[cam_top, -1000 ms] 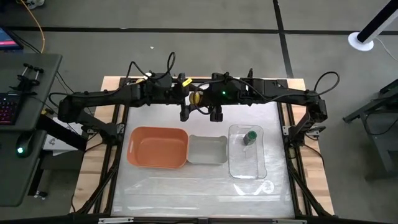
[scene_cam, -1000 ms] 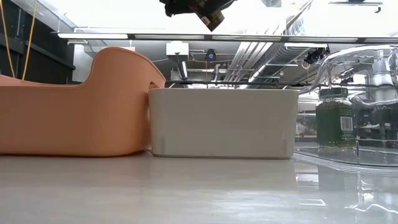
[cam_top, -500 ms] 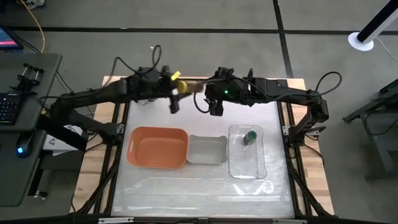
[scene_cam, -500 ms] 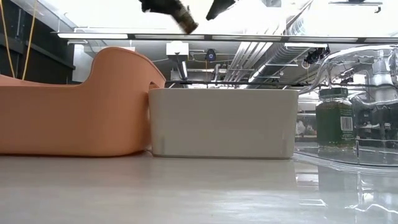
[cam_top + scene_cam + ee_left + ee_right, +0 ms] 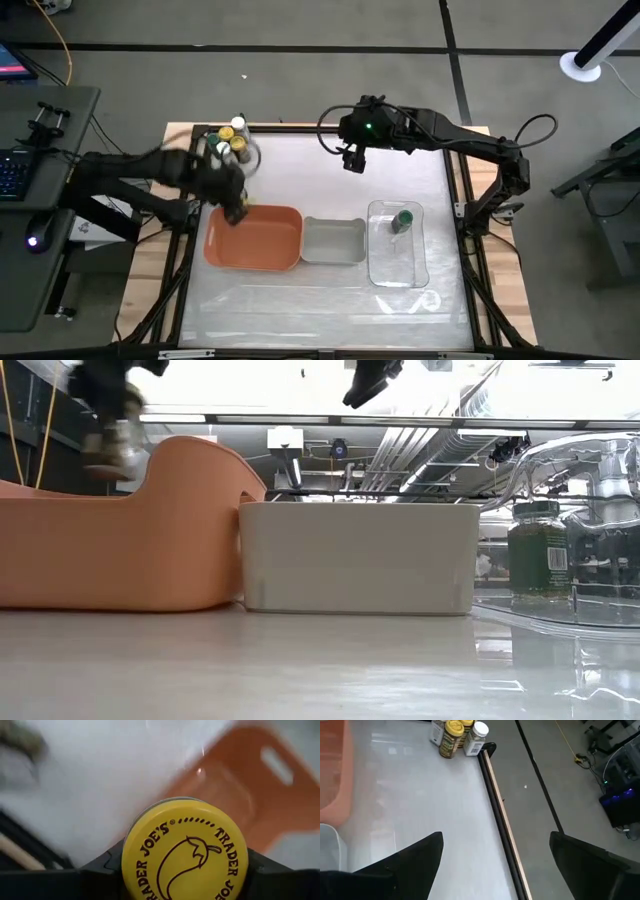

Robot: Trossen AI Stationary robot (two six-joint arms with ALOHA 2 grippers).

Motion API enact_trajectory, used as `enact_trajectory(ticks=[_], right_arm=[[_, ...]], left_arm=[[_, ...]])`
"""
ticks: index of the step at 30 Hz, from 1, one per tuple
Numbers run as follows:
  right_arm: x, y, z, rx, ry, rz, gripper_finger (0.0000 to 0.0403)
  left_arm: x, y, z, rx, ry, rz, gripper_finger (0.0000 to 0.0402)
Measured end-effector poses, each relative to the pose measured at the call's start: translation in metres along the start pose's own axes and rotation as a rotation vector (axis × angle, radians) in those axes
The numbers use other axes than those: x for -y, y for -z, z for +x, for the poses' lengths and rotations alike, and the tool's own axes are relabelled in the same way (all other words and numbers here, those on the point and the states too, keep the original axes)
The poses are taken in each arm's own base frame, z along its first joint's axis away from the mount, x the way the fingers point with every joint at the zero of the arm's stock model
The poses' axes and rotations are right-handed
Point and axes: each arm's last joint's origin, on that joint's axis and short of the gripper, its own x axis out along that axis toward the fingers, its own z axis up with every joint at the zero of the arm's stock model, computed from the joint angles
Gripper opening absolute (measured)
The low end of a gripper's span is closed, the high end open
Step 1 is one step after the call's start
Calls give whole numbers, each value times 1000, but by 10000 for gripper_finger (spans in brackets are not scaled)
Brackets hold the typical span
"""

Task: Sort spices by type
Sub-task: Put the top right yellow seasoning can into the orange bin

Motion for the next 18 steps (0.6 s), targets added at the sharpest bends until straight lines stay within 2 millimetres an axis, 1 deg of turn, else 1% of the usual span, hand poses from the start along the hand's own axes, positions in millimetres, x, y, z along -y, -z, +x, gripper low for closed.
enact_trajectory(ticks=[2, 4, 7, 11, 15, 18], right_arm=[[3, 1, 1, -3, 4, 4, 361], [5, 1, 2, -3, -2, 10, 362], [7, 2, 3, 6, -17, 18, 362], [12, 2, 4, 14, -9, 30, 362], [15, 2, 5, 14, -4, 37, 362], [15, 2, 5, 19, -2, 42, 362]], left_arm=[[9, 17, 7, -57, -1, -38, 188], [15, 30, 16, -77, -11, -80, 188], [17, 45, 33, -48, -81, -148, 188], [14, 53, 59, -25, -132, -232, 188], [13, 60, 85, -13, -111, -273, 188], [9, 62, 98, 14, -131, -330, 188]])
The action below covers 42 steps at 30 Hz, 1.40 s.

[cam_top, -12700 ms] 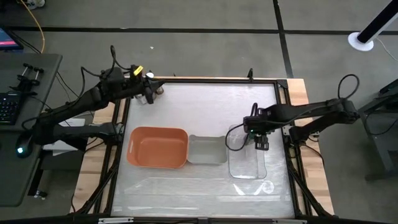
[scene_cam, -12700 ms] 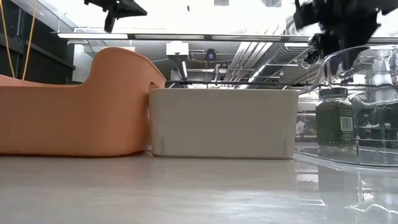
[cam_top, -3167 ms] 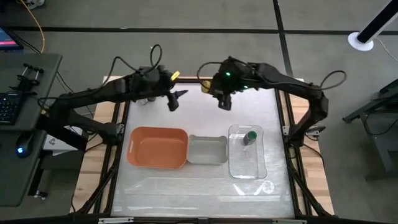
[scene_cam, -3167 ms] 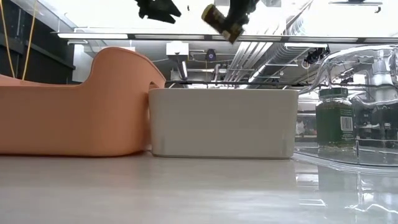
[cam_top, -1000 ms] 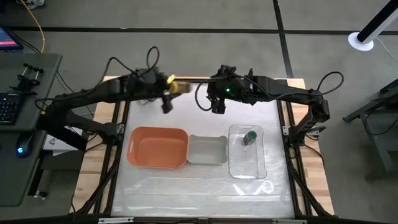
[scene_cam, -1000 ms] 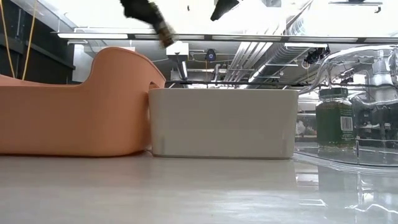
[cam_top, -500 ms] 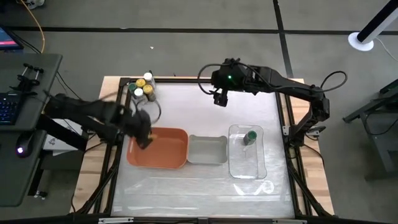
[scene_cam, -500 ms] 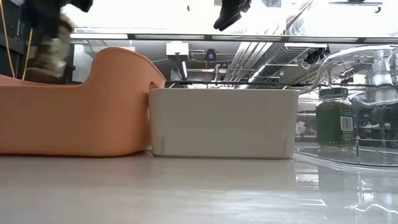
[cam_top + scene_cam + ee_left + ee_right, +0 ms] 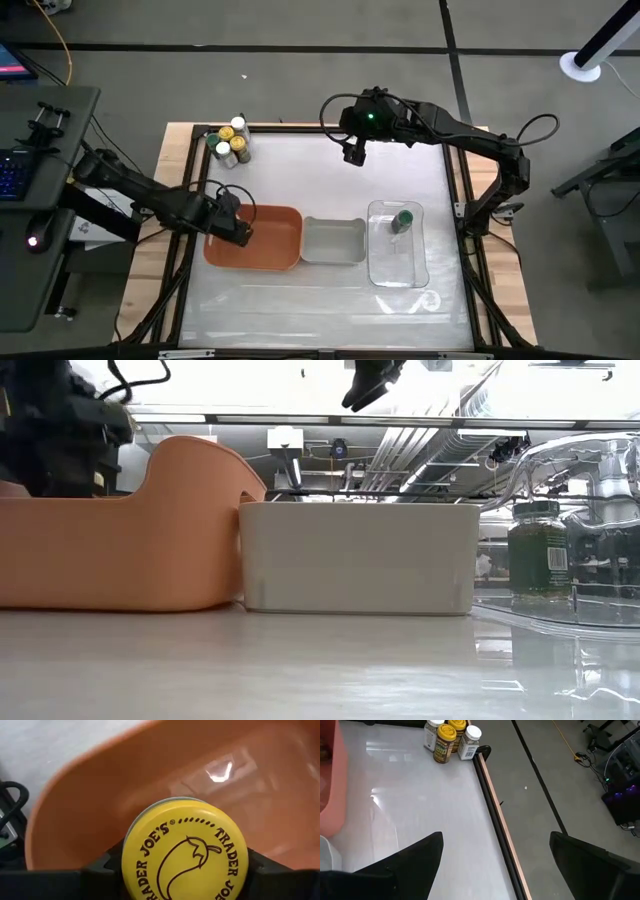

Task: Sort spices by type
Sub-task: Put the top right yellow seasoning can into the orange bin, then put the bottom white seasoning bottle into the gray bin

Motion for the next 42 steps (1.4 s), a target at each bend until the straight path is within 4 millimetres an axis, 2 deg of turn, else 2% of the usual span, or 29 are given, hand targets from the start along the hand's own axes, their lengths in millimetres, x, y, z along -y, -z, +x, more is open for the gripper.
enact_trajectory(ticks=[8, 13, 15, 22, 27, 32, 35, 39, 42], right_arm=[[0, 0, 0, 3, 1, 4, 362], [0, 0, 0, 3, 1, 4, 362], [0, 0, 0, 3, 1, 4, 362], [0, 0, 0, 3, 0, 4, 362], [0, 0, 0, 2, 0, -2, 362], [0, 0, 0, 4, -5, -3, 362], [-1, 0, 0, 6, -13, -3, 362], [-1, 0, 0, 6, -13, -3, 362], [0, -1, 0, 12, -12, -2, 362]], left_arm=[[-4, 1, 5, 26, -34, -49, 191], [-6, 2, 5, -4, -48, -45, 267], [-6, 2, 5, -14, -54, -43, 286], [-5, 1, 1, -15, -38, -47, 296], [-5, -5, -23, -4, 64, -56, 297], [-15, -16, -68, 30, 220, -79, 297], [-28, -24, -94, 122, 270, -103, 298], [-46, -39, -116, 293, 235, -169, 296], [-55, -54, -118, 397, 127, -167, 287]])
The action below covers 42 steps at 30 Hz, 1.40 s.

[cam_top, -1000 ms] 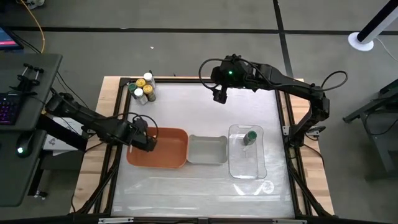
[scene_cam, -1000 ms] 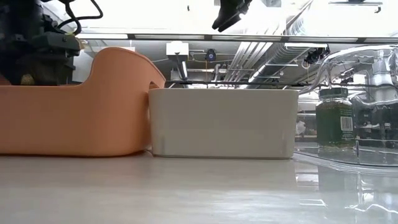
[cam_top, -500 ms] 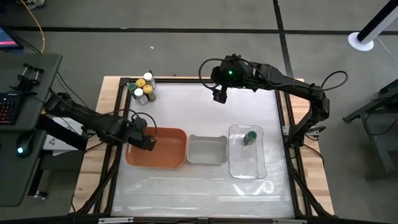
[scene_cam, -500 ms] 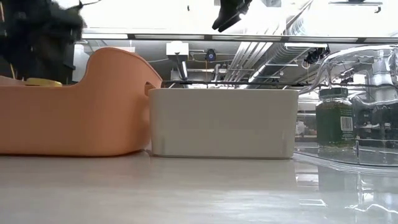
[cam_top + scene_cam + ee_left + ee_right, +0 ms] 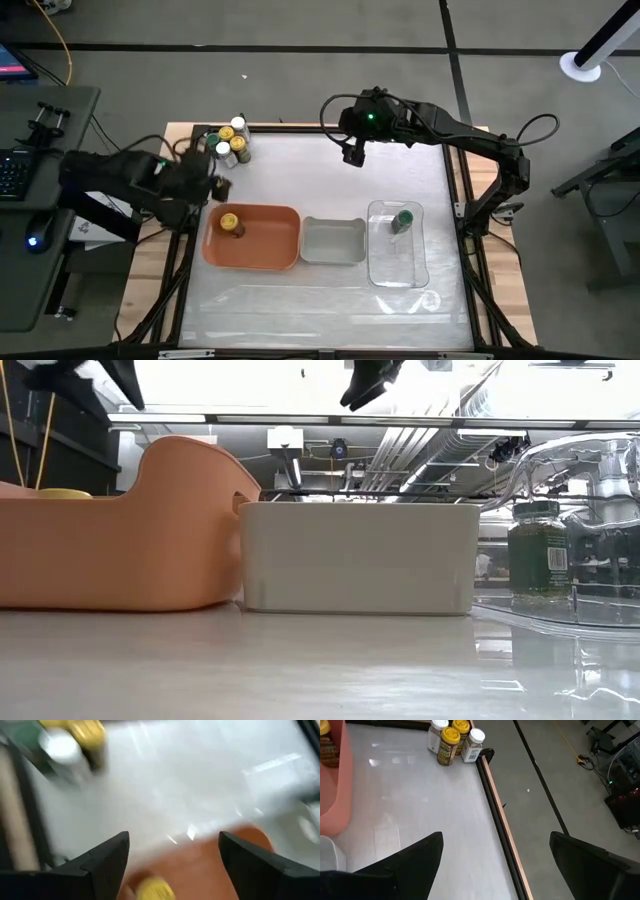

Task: Sort spices by type
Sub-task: Put the bottom white seasoning bottle into the gray bin

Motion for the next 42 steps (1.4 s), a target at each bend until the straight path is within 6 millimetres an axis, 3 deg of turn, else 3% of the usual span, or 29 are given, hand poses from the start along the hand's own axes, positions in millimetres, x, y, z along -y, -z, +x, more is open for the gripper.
enact_trajectory(ticks=[3, 5, 10, 11, 16, 21, 30, 35, 42], right_arm=[[0, -2, 0, 22, 3, 6, 362], [1, -4, 0, 38, 4, 13, 362], [1, -6, 0, 60, -10, 28, 362], [1, -6, 0, 61, -11, 42, 362], [1, -6, 0, 60, -13, 84, 362], [1, -5, 0, 58, -15, 109, 362], [1, -5, 0, 57, -15, 126, 362], [1, -5, 0, 57, -15, 121, 362], [1, -5, 0, 56, -15, 118, 362]], left_arm=[[-4, -15, 13, 26, -125, 107, 261], [-6, -26, 25, 11, -227, 192, 223], [-16, -58, 64, -99, -444, 342, 41], [-17, -64, 72, -107, -466, 341, 22], [-22, -89, 105, -110, -513, 290, 4], [-26, -99, 127, -120, -557, 209, 1], [-44, -67, 156, -106, -626, -40, 0], [-48, -63, 161, 27, -630, -120, 0], [-62, -52, 177, 27, -666, -194, 0]])
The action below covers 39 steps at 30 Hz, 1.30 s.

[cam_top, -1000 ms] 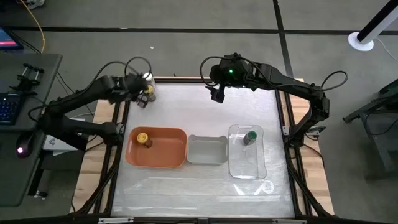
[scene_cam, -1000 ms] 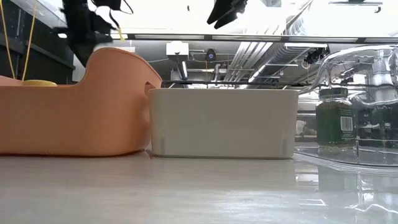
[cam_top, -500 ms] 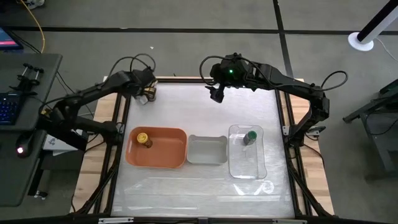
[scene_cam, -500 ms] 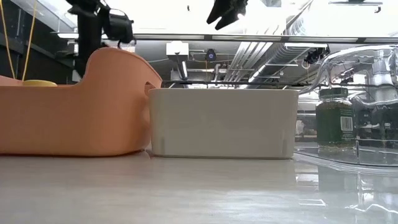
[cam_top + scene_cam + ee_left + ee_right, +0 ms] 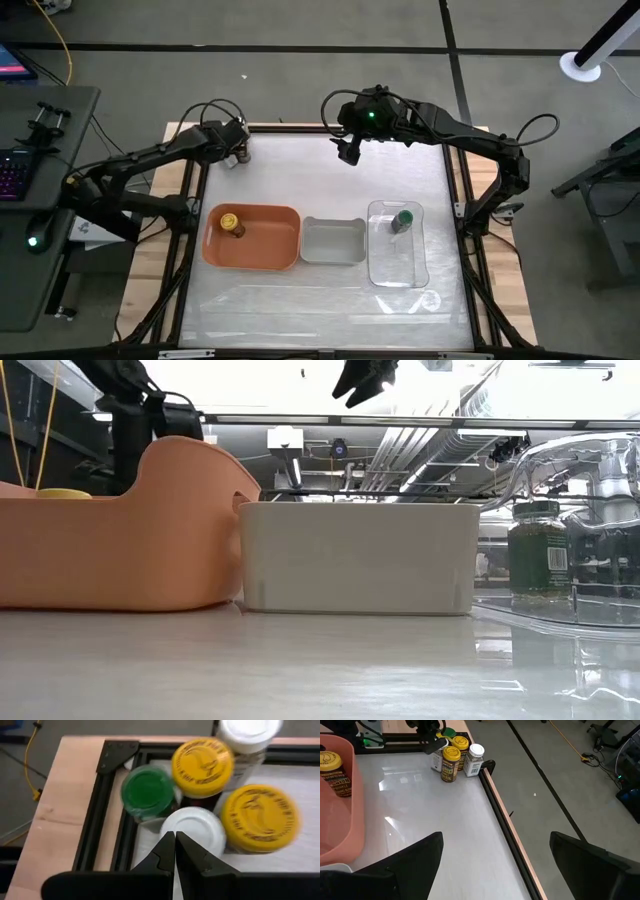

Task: Sort spices by type
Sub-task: Put the bottom white seasoning bottle into the gray bin

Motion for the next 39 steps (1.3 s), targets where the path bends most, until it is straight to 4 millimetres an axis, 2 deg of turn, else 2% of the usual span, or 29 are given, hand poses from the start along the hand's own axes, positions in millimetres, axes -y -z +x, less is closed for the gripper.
enact_trajectory(ticks=[13, 25, 39], right_arm=[[0, 0, 0, 0, 0, 1, 362], [0, -1, 0, 8, 2, 10, 362], [5, -2, 1, 25, 15, 22, 362]], left_arm=[[4, -1, 6, 44, 39, -43, 0], [6, 0, -4, 117, 63, -64, 0], [13, 2, 4, 81, 65, -12, 0]])
